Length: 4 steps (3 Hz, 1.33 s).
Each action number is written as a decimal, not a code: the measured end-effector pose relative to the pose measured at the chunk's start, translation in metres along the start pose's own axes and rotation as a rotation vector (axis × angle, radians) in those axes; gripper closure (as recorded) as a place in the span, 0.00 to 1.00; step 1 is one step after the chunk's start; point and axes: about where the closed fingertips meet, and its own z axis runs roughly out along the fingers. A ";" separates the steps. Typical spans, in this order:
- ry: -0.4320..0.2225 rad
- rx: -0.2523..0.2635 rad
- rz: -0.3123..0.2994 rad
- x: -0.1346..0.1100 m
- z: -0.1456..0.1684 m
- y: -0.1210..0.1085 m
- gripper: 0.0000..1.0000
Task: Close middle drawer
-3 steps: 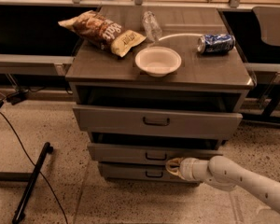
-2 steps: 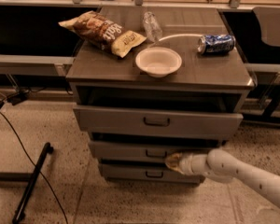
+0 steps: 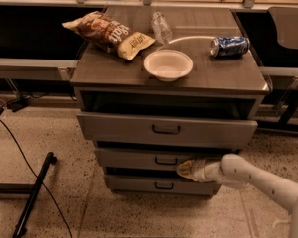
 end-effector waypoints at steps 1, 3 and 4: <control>0.000 0.000 0.000 -0.003 -0.001 0.007 1.00; 0.008 0.003 -0.004 0.031 -0.032 0.002 1.00; -0.033 -0.034 -0.010 0.029 -0.042 0.007 1.00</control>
Offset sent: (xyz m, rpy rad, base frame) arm -0.0353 -0.0891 0.0241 0.0886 0.0700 0.1690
